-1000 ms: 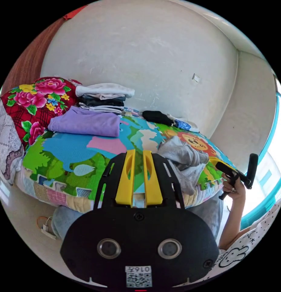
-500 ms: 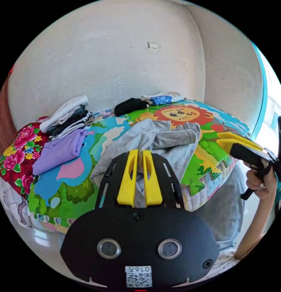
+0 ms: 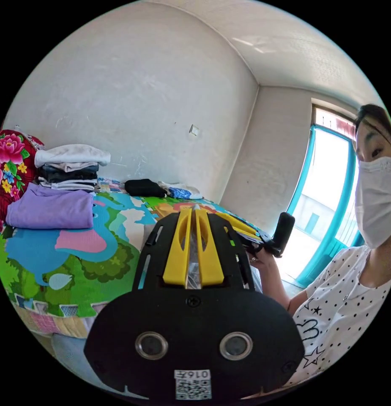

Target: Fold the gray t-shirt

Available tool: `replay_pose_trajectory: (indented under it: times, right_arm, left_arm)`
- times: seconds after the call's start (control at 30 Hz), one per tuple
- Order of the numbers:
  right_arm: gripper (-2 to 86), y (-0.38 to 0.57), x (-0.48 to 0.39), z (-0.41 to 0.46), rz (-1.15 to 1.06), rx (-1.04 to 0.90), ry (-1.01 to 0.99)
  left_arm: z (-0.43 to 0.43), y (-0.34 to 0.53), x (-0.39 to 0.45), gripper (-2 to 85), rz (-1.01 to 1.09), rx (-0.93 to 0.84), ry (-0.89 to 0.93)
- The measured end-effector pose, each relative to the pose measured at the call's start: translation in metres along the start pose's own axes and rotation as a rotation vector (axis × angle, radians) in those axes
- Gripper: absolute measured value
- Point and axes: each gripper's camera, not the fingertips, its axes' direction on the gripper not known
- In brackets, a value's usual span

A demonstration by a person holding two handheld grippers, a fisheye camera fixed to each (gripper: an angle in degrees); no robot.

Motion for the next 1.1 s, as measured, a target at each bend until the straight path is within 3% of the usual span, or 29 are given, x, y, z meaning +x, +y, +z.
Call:
replay_pose_trajectory:
  times: [0.1,0.27,0.47,0.63,0.73,0.8,1.1]
  right_arm:
    - [15.3,-0.005,-0.036,0.027,-0.158,-0.088,-0.032]
    - [12.4,-0.005,-0.077,0.063,-0.278,-0.126,0.219]
    - [5.4,0.005,-0.041,0.098,-0.081,-0.418,0.547]
    - [1.5,-0.013,-0.038,0.091,0.012,-0.329,0.422]
    - [0.9,-0.035,-0.043,0.097,0.0,-0.323,0.408]
    - [0.8,-0.049,-0.045,0.101,0.002,-0.311,0.401]
    - [0.7,-0.1,-0.062,0.112,0.03,-0.239,0.265]
  left_arm:
    - [-0.006,0.001,0.007,-0.9,0.036,-0.026,-0.016]
    - [-0.02,0.0,0.02,-0.9,0.098,-0.011,-0.033]
    - [-0.049,0.004,0.013,-0.8,0.075,0.061,-0.2]
    - [-0.025,0.007,0.026,2.2,0.176,-0.064,-0.074]
    - [0.015,0.015,0.048,9.1,0.249,-0.253,-0.019]
    - [0.042,0.028,0.067,12.2,0.272,-0.374,-0.07]
    - [0.072,0.056,0.101,12.7,0.392,-0.402,-0.437]
